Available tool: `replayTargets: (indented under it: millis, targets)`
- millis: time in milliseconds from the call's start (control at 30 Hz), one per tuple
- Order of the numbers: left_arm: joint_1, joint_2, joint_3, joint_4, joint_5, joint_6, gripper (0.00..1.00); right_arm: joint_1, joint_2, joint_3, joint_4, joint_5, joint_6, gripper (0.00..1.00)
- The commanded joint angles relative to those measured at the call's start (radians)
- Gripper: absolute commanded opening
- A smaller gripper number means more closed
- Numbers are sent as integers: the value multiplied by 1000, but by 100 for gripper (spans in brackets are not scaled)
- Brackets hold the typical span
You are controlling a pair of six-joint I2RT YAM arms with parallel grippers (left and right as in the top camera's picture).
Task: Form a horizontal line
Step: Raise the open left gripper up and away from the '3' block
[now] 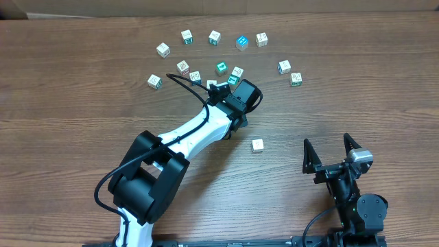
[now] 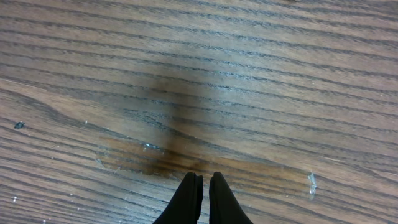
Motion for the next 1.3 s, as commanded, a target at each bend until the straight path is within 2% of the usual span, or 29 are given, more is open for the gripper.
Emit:
replayTargets:
  millis: [0, 567, 833, 1267]
  targets:
    - [3, 20, -6, 0, -21, 2, 4, 5, -10, -11, 5, -6, 5, 100]
    - [3, 20, -6, -1, -21, 1, 5, 5, -10, -11, 5, -6, 5, 100]
    - [3, 20, -6, -8, -21, 2, 11, 5, -10, -11, 5, -6, 5, 100]
    - [3, 20, -6, -8, -21, 2, 9, 5, -10, -11, 5, -6, 5, 100]
